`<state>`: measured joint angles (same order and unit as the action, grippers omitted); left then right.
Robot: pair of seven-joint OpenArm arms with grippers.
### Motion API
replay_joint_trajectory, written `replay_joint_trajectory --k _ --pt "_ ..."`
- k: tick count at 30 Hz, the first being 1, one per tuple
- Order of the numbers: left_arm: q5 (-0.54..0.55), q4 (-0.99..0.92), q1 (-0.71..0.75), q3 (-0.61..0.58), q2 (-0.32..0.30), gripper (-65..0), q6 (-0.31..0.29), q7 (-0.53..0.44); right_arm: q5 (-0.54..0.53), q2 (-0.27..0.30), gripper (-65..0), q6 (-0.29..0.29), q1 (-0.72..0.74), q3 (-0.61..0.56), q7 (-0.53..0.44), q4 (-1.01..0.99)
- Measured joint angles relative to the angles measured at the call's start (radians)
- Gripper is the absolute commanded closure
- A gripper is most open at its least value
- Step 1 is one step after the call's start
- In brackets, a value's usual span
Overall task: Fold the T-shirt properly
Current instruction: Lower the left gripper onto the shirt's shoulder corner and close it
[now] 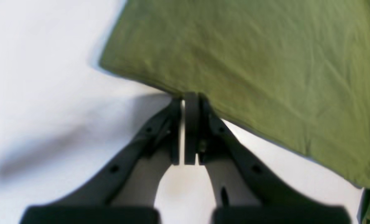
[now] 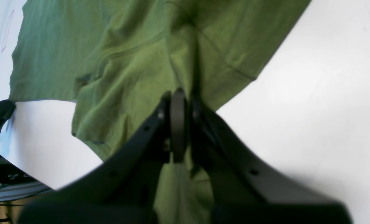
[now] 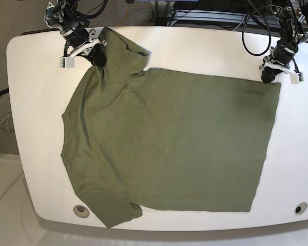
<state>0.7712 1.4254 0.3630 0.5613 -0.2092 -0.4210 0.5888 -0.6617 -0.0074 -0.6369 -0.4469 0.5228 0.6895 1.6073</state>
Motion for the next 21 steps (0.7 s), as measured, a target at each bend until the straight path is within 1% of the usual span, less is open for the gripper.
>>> replay_joint_trajectory --k 5,8,20,21 --pt "0.0 0.005 0.003 -0.002 0.001 0.0 0.001 -0.004 0.0 0.0 0.0 0.0 0.0 0.0 0.0 0.0" --pt "0.0 0.005 0.002 0.002 0.001 0.0 0.002 0.0 0.0 0.0 0.0 -0.012 0.0 0.0 -0.004 0.0" --pt "-0.003 0.005 0.002 0.03 -0.002 0.0 0.005 0.013 0.0 0.002 0.0 -0.011 0.0 0.0 -0.005 0.0" --pt "-0.003 0.005 0.002 0.034 -0.002 -1.3 0.005 0.015 0.0 0.002 0.0 -0.011 0.0 0.0 -0.005 0.0"
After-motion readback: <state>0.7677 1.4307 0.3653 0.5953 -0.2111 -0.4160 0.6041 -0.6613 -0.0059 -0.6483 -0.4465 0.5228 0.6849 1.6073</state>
